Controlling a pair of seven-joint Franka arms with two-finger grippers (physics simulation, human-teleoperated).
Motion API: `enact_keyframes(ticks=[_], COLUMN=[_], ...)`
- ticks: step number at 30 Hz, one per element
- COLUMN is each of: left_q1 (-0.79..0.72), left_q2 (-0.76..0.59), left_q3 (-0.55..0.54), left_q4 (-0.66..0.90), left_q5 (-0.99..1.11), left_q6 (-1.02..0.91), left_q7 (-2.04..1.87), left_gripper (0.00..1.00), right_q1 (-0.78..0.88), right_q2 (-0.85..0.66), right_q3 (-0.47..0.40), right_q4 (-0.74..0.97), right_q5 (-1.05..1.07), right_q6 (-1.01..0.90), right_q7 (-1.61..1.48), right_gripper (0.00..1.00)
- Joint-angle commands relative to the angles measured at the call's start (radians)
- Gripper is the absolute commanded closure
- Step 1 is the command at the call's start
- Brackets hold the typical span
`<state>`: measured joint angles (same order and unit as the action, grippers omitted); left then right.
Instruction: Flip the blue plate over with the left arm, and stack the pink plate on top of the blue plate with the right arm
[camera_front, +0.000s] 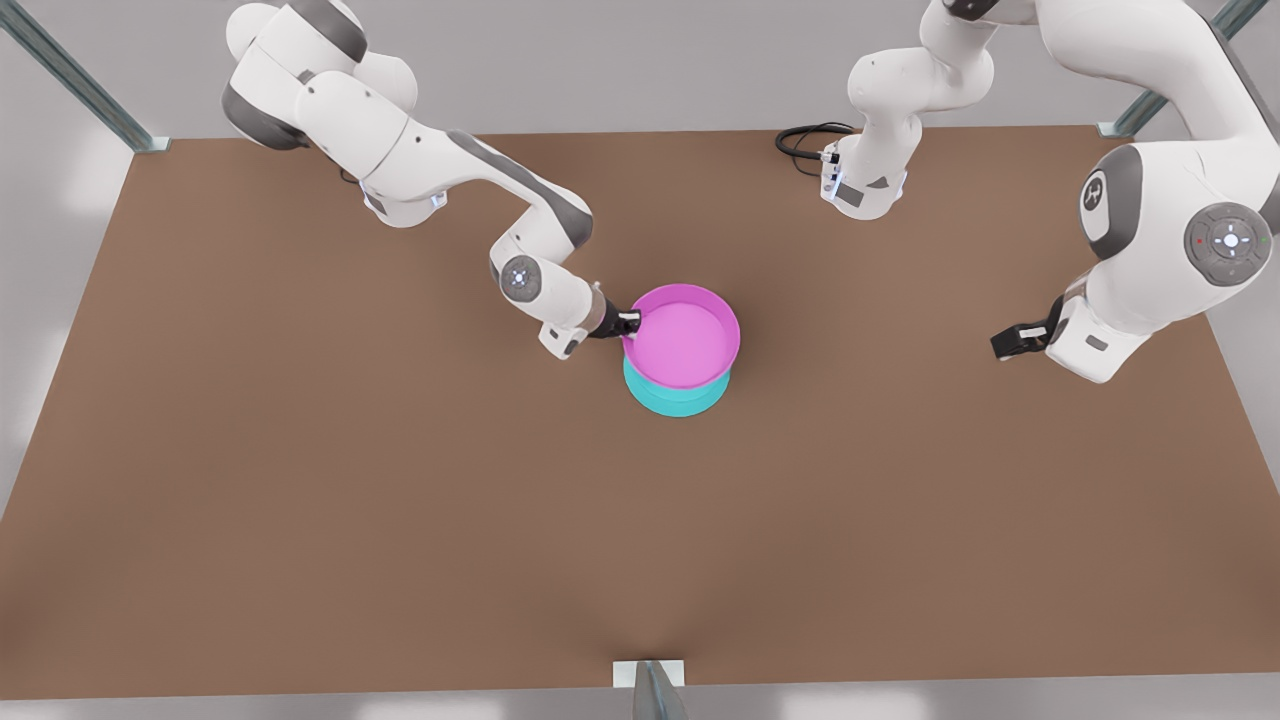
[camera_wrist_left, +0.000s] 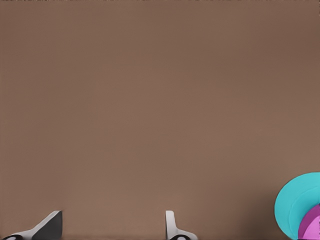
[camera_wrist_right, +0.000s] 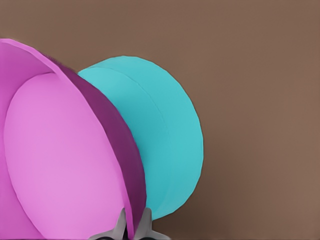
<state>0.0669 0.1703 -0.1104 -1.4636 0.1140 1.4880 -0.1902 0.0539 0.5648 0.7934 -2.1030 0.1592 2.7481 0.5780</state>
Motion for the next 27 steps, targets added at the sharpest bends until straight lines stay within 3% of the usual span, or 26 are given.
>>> enact_keyframes(ticks=[1,11,12,14,15,16,21,23,24,25,27], left_q1=[0.001,-0.001,-0.001,-0.001,-0.001,-0.001,-0.001,-0.001,-0.001,-0.001,-0.001], left_q2=[0.0,0.001,0.001,0.001,0.001,0.001,0.001,0.001,0.001,0.0,0.0], left_q3=[0.0,0.0,-0.002,0.0,-0.002,-0.002,-0.002,-0.002,-0.002,-0.002,-0.002], left_q4=[0.0,0.0,0.0,0.0,0.0,0.0,0.0,0.002,0.002,0.002,0.003], left_q5=[0.004,0.006,0.006,0.006,0.006,0.006,0.006,0.006,0.006,0.006,0.006], left_q6=[0.0,0.0,0.0,0.0,0.0,0.0,0.0,0.0,0.0,0.0,0.0], left_q7=[0.0,0.0,0.0,0.0,0.0,0.0,-0.002,-0.002,-0.002,-0.002,-0.002], left_gripper=[0.0,0.0,0.0,0.0,0.0,0.0,0.0,0.0,0.0,0.0,0.0], right_q1=[0.001,-0.002,0.0,0.0,0.001,0.003,-0.019,-0.054,-0.095,-0.146,-0.333], right_q2=[0.004,0.044,0.044,0.046,0.044,0.044,0.035,-0.164,-0.217,-0.217,-0.215], right_q3=[-0.002,-0.022,-0.022,-0.022,-0.022,-0.022,-0.02,0.02,0.02,0.018,0.018], right_q4=[-0.006,-0.009,-0.009,-0.008,-0.006,-0.005,-0.003,0.111,0.309,0.483,0.558], right_q5=[-0.006,-0.021,-0.021,-0.021,-0.021,-0.023,-0.021,-0.021,-0.023,-0.032,-0.05], right_q6=[0.007,0.024,0.024,0.024,0.024,0.024,0.001,-0.363,-0.701,-0.916,-1.019], right_q7=[0.005,0.002,0.002,0.002,0.003,0.003,0.003,0.169,0.172,0.164,-0.058], right_gripper=[0.79,0.79,0.75,0.44,0.08,0.0,0.0,0.0,0.0,0.0,0.0])
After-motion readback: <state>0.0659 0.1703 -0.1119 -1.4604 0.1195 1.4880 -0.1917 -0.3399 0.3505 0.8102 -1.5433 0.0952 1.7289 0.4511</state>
